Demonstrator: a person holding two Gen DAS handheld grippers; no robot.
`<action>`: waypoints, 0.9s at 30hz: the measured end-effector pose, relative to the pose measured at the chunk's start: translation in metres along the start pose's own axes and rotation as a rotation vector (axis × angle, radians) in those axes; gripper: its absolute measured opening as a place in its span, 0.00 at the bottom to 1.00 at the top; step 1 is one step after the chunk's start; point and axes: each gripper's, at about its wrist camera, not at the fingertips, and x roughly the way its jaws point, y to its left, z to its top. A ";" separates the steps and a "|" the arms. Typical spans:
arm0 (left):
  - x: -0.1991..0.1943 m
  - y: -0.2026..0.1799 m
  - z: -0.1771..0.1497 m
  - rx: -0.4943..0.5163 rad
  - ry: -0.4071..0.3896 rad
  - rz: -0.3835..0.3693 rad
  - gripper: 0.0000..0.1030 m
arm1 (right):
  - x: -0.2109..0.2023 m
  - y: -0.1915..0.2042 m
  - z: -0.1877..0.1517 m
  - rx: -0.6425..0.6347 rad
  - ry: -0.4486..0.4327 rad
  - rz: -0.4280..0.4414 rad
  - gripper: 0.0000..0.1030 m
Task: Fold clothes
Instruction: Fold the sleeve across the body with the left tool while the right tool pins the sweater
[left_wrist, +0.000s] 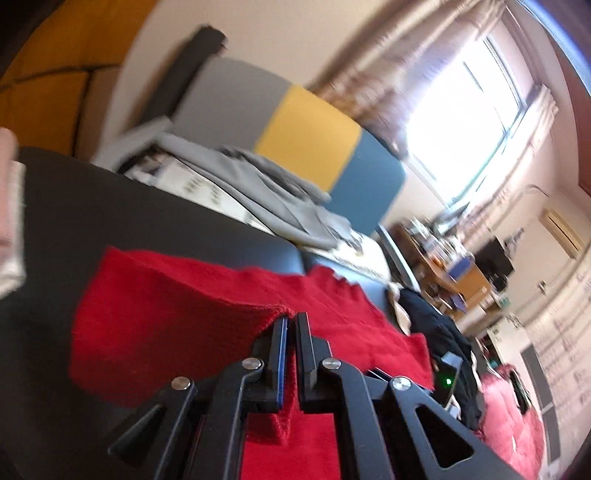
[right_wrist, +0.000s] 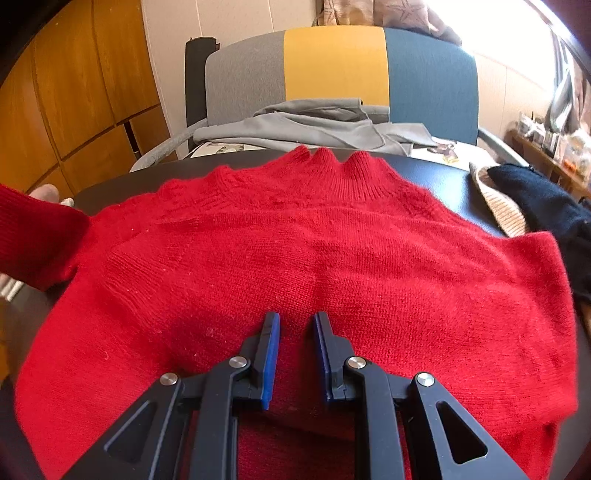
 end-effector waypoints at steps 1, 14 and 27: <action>0.013 -0.007 -0.004 0.004 0.021 -0.007 0.02 | -0.001 0.000 0.001 0.006 0.003 0.008 0.19; 0.087 -0.036 -0.050 0.032 0.135 -0.094 0.15 | -0.037 0.048 0.000 0.112 -0.067 0.389 0.67; -0.005 0.061 -0.133 -0.107 -0.101 0.134 0.17 | 0.015 0.124 0.014 -0.015 0.111 0.414 0.37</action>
